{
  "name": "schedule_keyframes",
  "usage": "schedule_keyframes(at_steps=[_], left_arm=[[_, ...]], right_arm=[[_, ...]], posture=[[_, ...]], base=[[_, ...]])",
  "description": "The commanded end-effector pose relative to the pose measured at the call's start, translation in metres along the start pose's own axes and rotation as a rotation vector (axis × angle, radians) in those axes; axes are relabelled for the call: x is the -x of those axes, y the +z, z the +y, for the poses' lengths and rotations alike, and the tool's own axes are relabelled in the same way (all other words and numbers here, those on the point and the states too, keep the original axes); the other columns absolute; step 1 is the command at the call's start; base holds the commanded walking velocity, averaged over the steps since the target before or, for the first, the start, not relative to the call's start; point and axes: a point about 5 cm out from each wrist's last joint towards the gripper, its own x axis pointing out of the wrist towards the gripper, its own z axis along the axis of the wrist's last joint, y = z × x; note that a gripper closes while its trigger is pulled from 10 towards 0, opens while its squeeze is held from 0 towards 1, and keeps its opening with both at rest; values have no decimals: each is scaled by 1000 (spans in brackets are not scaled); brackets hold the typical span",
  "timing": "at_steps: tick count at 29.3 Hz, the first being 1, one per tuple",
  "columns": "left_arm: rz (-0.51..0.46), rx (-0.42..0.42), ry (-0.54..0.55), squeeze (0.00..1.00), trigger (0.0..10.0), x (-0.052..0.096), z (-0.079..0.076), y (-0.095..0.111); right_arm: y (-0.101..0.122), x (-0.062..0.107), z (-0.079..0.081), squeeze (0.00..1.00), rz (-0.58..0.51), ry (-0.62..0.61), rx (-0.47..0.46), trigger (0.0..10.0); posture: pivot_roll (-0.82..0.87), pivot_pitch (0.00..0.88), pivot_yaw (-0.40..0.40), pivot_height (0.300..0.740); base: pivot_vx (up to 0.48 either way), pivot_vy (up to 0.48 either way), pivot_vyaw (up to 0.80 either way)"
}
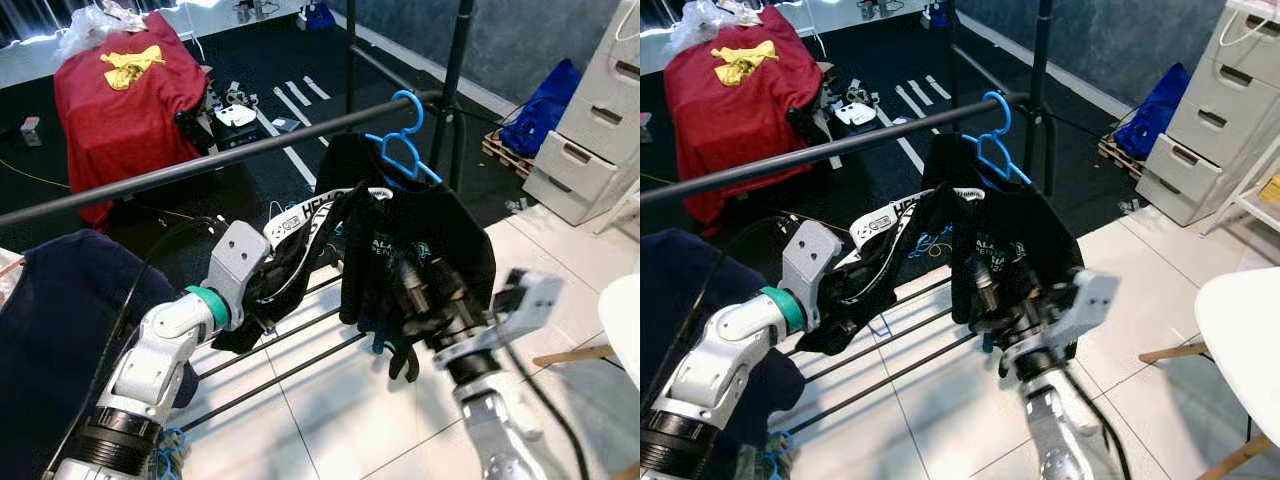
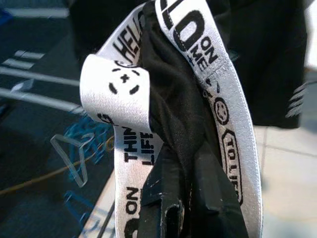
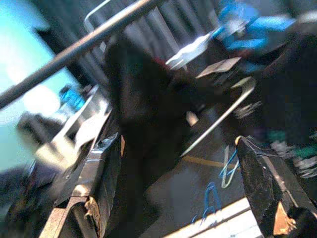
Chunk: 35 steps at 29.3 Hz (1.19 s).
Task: Hang hanger
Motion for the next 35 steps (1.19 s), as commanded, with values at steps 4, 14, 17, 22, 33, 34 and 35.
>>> schedule_keyframes(at_steps=[4, 14, 17, 22, 33, 34, 35], left_arm=[[-79, 12, -46, 0, 10000, 4, -10, 16], [-128, -5, -130, 0, 10000, 9, -28, 25], [-125, -3, -149, 0, 10000, 11, -33, 24], [-138, 20, -174, 0, 10000, 13, -36, 28], [-92, -4, -92, 0, 10000, 14, -29, 19], [-92, -4, -92, 0, 10000, 14, -29, 19], [-78, -13, -78, 0, 10000, 13, -27, 17]], right_arm=[[-23, -2, 11, 0, 126, 126, -3, 10000], [-34, -26, 7, 0, 162, 105, 155, 7882], [-29, -37, -1, 0, 135, 44, 279, 6980], [-24, -44, -8, 0, 126, 22, 344, 2353], [-15, -44, -2, 0, 79, 106, 307, 0], [-15, -44, -2, 0, 79, 106, 307, 0], [-14, -43, -3, 0, 65, 88, 311, 0]], posture=[[-220, 159, 132, 740], [-216, 157, 111, 740], [-218, 157, 105, 740], [-219, 157, 98, 740], [-230, 154, 89, 740], [-230, 154, 89, 740], [-231, 154, 91, 740]], base=[[0, 0, 0], [0, 0, 0], [0, 0, 0], [0, 0, 0], [0, 0, 0], [0, 0, 0], [0, 0, 0]])
